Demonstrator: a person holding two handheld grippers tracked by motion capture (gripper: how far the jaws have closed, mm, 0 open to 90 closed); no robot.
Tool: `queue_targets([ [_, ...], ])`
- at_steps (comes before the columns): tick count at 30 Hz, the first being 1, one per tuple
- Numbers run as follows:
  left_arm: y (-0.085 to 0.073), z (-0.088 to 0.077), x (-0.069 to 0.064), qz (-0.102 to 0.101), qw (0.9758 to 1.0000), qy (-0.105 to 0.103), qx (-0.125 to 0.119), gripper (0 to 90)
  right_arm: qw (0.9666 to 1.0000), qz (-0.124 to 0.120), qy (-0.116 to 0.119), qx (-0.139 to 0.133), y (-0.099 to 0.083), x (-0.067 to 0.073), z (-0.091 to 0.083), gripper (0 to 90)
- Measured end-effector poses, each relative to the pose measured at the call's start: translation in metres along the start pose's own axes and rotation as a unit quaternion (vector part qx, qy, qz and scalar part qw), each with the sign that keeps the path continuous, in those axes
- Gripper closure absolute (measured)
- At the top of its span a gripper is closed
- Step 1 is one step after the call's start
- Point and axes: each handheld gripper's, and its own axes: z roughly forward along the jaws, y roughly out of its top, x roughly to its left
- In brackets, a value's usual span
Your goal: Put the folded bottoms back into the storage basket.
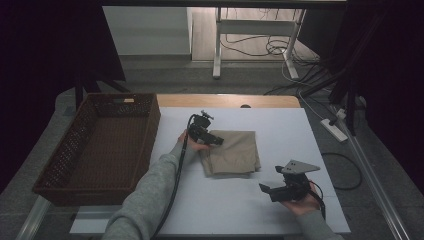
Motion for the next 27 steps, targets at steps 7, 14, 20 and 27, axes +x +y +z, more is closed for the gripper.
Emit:
queue_targets([
  [7,0.001,0.000,-0.001,0.007,1.0000,0.000,0.005,9.1,1.0000,-0.001,0.001,0.002,0.000,0.000,0.001,9.5],
  [14,0.000,-0.002,-0.008,0.020,0.9996,-0.013,0.014,23.1,1.0000,-0.001,0.001,0.001,0.000,0.000,0.001,9.5],
  [20,-0.003,-0.003,-0.008,0.021,0.9990,-0.038,0.009,42.8,1.0000,-0.002,-0.001,0.003,0.000,0.001,0.002,9.6],
  [27,-0.009,-0.005,-0.007,0.020,0.9975,-0.066,-0.009,65.5,1.0000,-0.003,-0.002,0.004,0.000,0.001,0.002,9.7],
])
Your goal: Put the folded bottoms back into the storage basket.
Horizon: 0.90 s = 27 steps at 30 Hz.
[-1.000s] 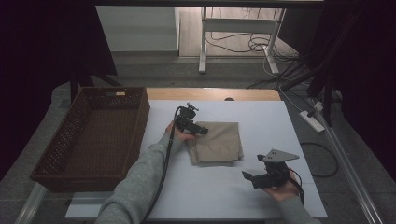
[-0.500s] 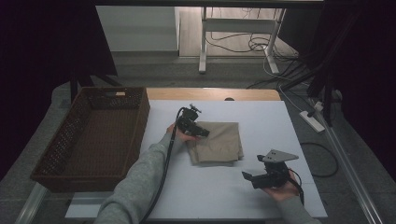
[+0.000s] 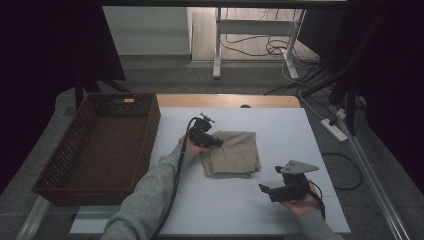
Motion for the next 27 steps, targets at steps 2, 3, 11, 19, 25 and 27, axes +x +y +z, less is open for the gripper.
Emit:
queue_targets([
  [2,0.000,-0.001,-0.002,0.004,1.0000,0.001,-0.003,67.5,1.0000,-0.001,-0.001,0.001,0.000,0.000,0.000,9.7],
  [3,0.000,-0.002,-0.003,0.006,1.0000,0.003,-0.004,68.2,1.0000,0.000,-0.002,0.000,0.000,0.000,0.000,9.7],
  [11,0.002,-0.012,-0.015,0.029,0.9994,0.010,-0.015,70.5,0.9999,0.010,-0.009,-0.004,0.001,-0.002,-0.001,9.7],
  [19,0.002,-0.016,-0.020,0.042,0.9988,0.013,-0.020,70.6,0.9994,0.030,-0.018,-0.003,0.016,-0.004,0.013,9.5],
  [25,0.002,-0.018,-0.022,0.048,0.9985,0.010,-0.024,70.6,0.9976,0.059,-0.036,0.000,0.036,-0.015,0.036,7.1],
  [27,0.002,-0.018,-0.022,0.049,0.9984,0.010,-0.025,70.6,0.9963,0.079,-0.034,0.010,0.045,-0.022,0.049,6.0],
])
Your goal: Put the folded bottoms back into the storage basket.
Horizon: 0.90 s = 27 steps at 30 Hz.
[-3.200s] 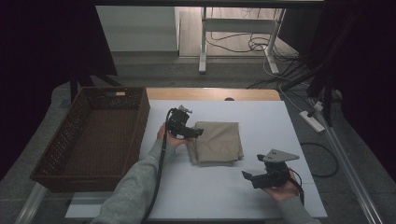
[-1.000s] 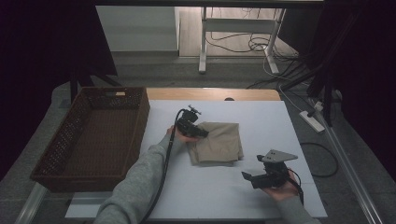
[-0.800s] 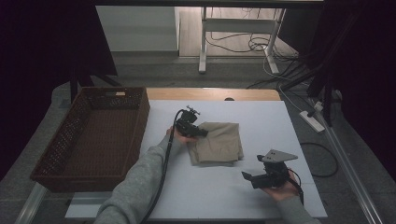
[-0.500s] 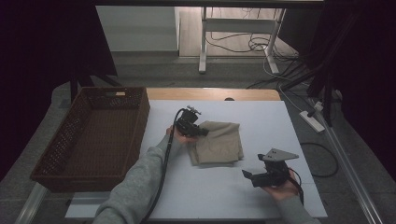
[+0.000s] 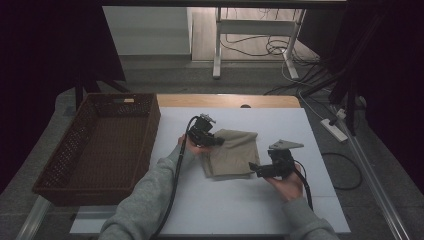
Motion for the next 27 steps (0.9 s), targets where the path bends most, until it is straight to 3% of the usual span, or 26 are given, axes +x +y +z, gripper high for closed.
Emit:
queue_targets([
  [3,0.000,0.000,0.000,0.000,1.0000,-0.001,-0.001,70.6,0.9999,0.013,0.002,0.010,0.005,-0.001,0.009,5.3],
  [10,-0.001,0.000,0.000,0.000,1.0000,-0.001,-0.003,70.7,0.9965,0.050,-0.002,0.066,0.005,-0.005,0.038,3.0],
  [18,-0.001,-0.001,-0.001,0.002,1.0000,-0.004,-0.007,70.6,0.9931,0.066,0.014,0.095,0.000,-0.003,0.047,3.1],
  [21,-0.001,-0.001,-0.002,0.005,1.0000,-0.004,-0.007,70.6,0.9931,0.069,0.016,0.093,0.000,-0.002,0.047,3.9],
  [27,-0.001,-0.002,-0.003,0.006,0.9999,-0.006,-0.009,70.6,0.9930,0.064,0.026,0.095,0.000,0.005,0.046,13.8],
])
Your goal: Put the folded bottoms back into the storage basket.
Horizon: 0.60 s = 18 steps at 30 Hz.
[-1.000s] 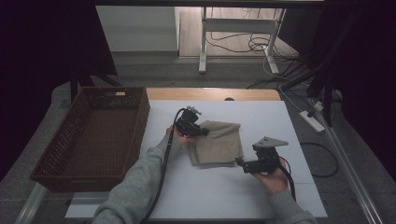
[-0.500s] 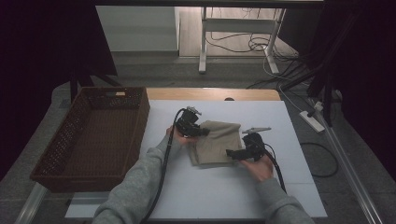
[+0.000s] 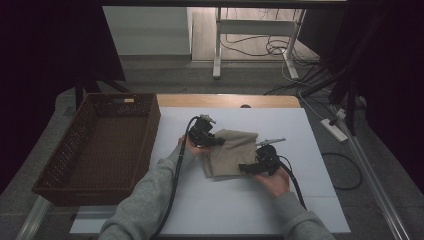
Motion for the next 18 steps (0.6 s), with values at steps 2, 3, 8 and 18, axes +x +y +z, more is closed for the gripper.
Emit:
queue_targets([
  [2,-0.0004,-0.0007,-0.0004,0.001,1.0000,-0.001,-0.001,70.6,0.9998,-0.004,0.018,-0.001,-0.0006,0.0021,-0.0012,25.0],
  [3,-0.0006,-0.0009,-0.0007,0.001,1.0000,-0.001,-0.002,70.6,0.9998,-0.004,0.018,-0.001,-0.0006,0.0021,-0.0012,25.0],
  [8,-0.0012,-0.0012,-0.0022,0.004,1.0000,-0.005,-0.004,70.6,0.9988,-0.004,0.048,0.002,-0.0021,0.0054,-0.0015,48.8],
  [18,-0.0031,-0.0035,-0.0028,0.005,0.9999,-0.008,-0.009,70.7,0.9960,-0.008,0.089,0.000,-0.0025,0.0055,-0.0017,70.8],
])
